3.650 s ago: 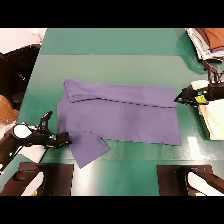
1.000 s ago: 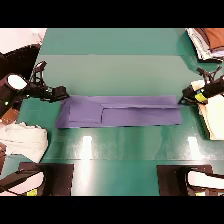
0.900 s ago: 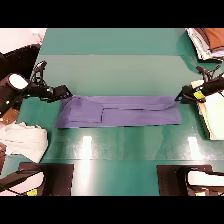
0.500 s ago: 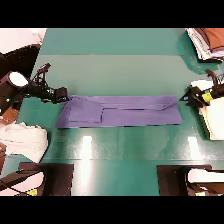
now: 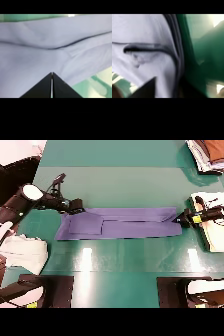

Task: Fold the shirts.

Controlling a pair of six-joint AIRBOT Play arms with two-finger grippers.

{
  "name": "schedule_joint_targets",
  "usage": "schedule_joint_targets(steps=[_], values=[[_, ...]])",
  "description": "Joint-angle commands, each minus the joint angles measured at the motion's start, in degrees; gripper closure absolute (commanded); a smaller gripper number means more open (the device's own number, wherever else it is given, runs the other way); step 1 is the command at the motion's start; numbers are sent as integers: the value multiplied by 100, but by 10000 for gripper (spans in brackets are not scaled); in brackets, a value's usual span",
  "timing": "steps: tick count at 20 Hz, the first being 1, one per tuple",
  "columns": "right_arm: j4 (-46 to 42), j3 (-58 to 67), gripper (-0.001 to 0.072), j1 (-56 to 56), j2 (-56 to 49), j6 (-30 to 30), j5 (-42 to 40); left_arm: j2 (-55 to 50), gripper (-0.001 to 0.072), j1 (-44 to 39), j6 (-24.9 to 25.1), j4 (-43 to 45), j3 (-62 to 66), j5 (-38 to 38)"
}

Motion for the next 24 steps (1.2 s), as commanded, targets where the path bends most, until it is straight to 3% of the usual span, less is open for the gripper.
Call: schedule_joint_targets(steps=[1,6,12,20,24], values=[[173,264,697,420,-70,-155,-39,-284,684,-673,-216,-153,94,704],[599,804,696,765,817,-109,181,-1475,683,-1513,-192,-332,1104,706],[809,2103,695,1770,1707,599,212,-2789,684,-2225,-197,-350,2164,549],[935,2876,695,2837,1744,938,24,-3040,683,-2295,-188,-236,2249,557],[1543,2863,695,3132,1714,835,-247,-2881,684,-2024,-188,-70,2503,133]])
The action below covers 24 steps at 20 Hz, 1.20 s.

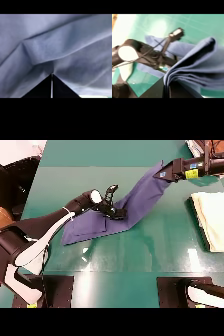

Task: Fold the shirts.

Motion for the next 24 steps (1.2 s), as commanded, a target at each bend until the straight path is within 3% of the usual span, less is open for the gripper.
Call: schedule_joint_targets(steps=[1,6,9,12,13,14,15,16,18,20,24], values=[[455,48,695,356,-7,-155,-302,249,684,291,11,330,201,-354],[485,50,695,1434,-175,-173,-1128,1690,683,1488,11,1449,229,-866],[494,57,694,2557,-597,-184,-2087,2728,683,2374,11,2170,229,-1051],[1211,59,692,3718,-1340,-916,-3261,3523,683,3067,11,2739,229,-1056],[1414,61,654,4009,-1596,-1119,-3617,3727,683,3274,11,2813,229,-1073],[1521,151,498,4245,-1882,-1292,-3801,3871,683,3456,13,2833,229,-1093],[1493,326,328,4387,-2138,-1373,-3742,3960,683,3622,11,2830,232,-1119],[1462,553,257,4454,-2382,-1377,-3519,4030,683,3740,11,2830,225,-1172],[1174,1003,266,4330,-2697,-1357,-2634,4054,683,3897,13,2830,225,-1405],[719,1128,267,3987,-2721,-922,-2006,4054,683,3901,55,2837,225,-1589],[-160,227,267,2938,-2194,-518,-1427,4057,683,3901,125,2826,225,-1794]])
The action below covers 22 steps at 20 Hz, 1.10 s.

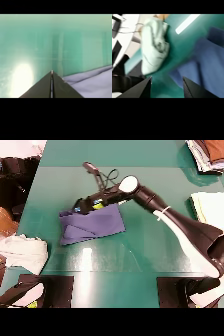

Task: Fold the shirts.

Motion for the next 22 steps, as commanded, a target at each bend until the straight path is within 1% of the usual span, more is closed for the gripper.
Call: schedule_joint_targets(steps=[1,3,4,5,6,8,10,14,15,16,17,18,19,21,22], values=[[-848,-817,267,-859,422,415,601,37,683,55,48,24,-2,-229],[-1226,-1652,264,-1493,824,597,592,37,683,55,46,-17,-2,-234],[-1252,-2037,243,-1805,960,660,595,37,683,55,39,-39,-2,-234],[-1198,-2306,119,-2074,1010,680,595,37,683,55,39,-101,-2,-225],[-1145,-2518,61,-2269,988,682,592,37,683,55,39,-201,-2,-201],[-973,-2660,61,-2437,756,678,601,35,683,55,42,-385,-2,-118],[-629,-2524,62,-2356,363,667,691,37,682,55,42,-466,-2,-61],[-343,-1718,64,-1803,-520,660,846,35,682,55,44,-468,-2,-63],[-203,-1504,87,-1659,-721,660,890,35,683,55,44,-468,-2,-63],[-26,-1281,182,-1502,-922,651,922,37,683,55,44,-468,-2,-81],[44,-1051,212,-1357,-1102,651,933,35,682,55,44,-470,-2,-105],[50,-861,217,-1244,-1233,651,931,35,682,55,44,-494,-2,-138],[46,-662,317,-1145,-1340,649,940,35,683,55,44,-516,-2,-162],[42,-358,607,-1071,-1438,472,942,35,685,-61,35,-492,-2,-179],[42,-251,695,-1075,-1432,437,940,37,685,-219,35,-437,-20,-166]])
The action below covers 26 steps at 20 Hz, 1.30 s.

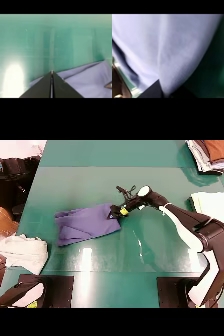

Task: Fold the shirts.

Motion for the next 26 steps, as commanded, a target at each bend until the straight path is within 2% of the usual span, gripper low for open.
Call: schedule_joint_targets(steps=[1,6,9,12,15,19,26], values=[[63,560,695,103,-195,-153,46,2,685,-361,-7,66,-17,-31],[-975,894,695,-896,595,267,107,2,684,-1434,-9,59,-24,153],[-1878,894,695,-2063,1414,533,291,2,684,-1849,-136,39,-24,330],[-2417,894,695,-3453,2114,584,387,2,683,-2155,-162,24,-24,619],[-2413,894,695,-4813,2514,581,352,2,683,-2404,-199,11,-24,903],[-2374,894,695,-6133,2524,579,341,2,683,-2579,-472,-48,-24,1217],[-2072,901,695,-6588,2656,570,-101,0,683,-2579,-476,-105,-24,1331]])
